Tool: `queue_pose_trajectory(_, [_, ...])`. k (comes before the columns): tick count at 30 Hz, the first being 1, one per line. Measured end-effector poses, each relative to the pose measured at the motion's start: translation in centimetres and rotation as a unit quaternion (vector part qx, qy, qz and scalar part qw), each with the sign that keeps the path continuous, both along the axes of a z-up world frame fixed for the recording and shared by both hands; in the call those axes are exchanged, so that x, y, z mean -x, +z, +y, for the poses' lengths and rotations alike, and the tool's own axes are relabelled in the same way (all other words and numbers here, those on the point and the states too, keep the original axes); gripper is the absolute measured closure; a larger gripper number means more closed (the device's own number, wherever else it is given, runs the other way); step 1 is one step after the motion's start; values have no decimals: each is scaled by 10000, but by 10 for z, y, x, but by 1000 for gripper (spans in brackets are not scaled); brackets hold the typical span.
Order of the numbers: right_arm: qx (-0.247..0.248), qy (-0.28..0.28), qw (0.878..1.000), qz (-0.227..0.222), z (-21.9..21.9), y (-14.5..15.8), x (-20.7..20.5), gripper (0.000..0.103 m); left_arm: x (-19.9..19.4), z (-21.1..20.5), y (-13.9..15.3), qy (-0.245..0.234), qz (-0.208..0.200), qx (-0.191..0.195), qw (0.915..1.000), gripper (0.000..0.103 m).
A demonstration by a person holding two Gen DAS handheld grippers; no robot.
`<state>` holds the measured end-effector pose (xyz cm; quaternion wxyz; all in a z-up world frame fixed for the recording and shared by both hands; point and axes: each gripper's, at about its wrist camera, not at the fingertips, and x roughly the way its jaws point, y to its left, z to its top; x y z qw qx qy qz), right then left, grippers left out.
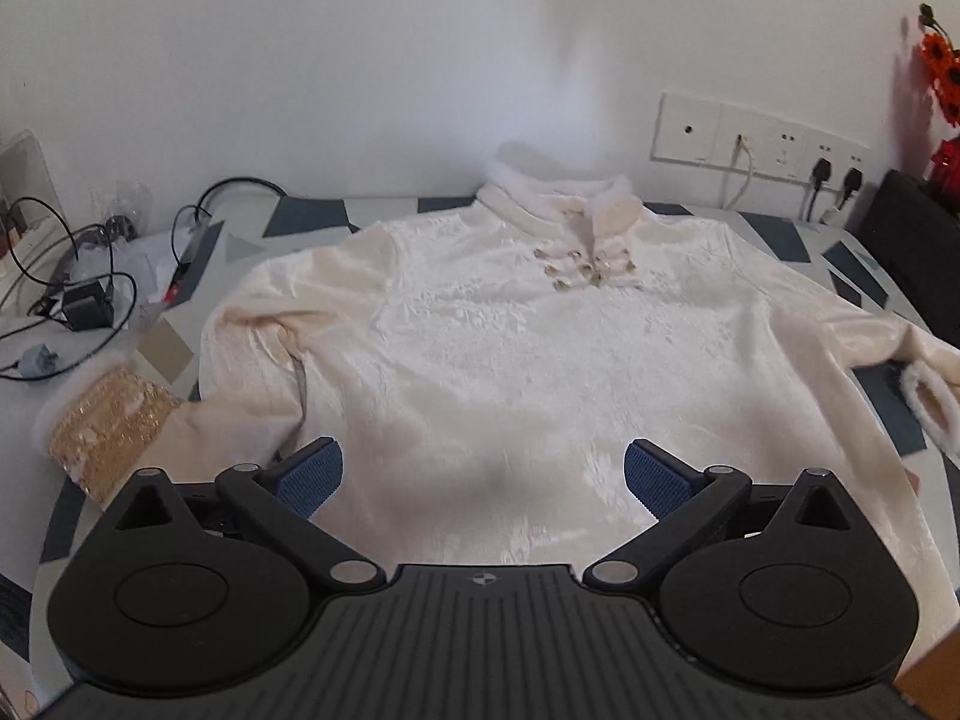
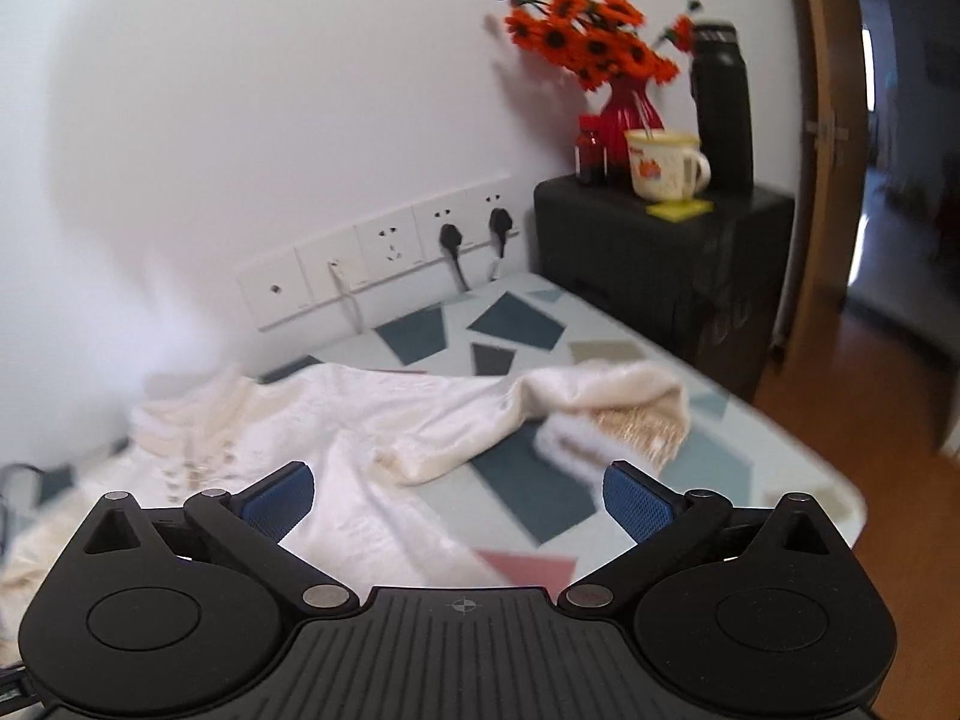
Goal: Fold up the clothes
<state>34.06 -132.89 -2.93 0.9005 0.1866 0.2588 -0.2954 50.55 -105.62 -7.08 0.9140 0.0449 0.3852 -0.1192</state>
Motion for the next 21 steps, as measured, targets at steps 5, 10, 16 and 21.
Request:
queue_pose_trajectory(5, [124, 426, 9969, -651, -24, 26, -44, 1, -31, -21, 9, 270, -25, -170, 9995, 1])
queue_pose_trajectory(10, [436, 440, 9980, 117, -61, -21, -99, 1, -59, -52, -17, 383, 352, -483, 9975, 1])
queue_pose_trajectory(16, [159, 1102, 9854, 1285, -72, -100, -127, 1, -70, -81, -74, 354, 1014, -674, 9919, 1])
queue_pose_trajectory(21, [313, 1179, 9759, 1810, -68, -141, -129, 1, -67, -103, -105, 116, 1082, -753, 9912, 1])
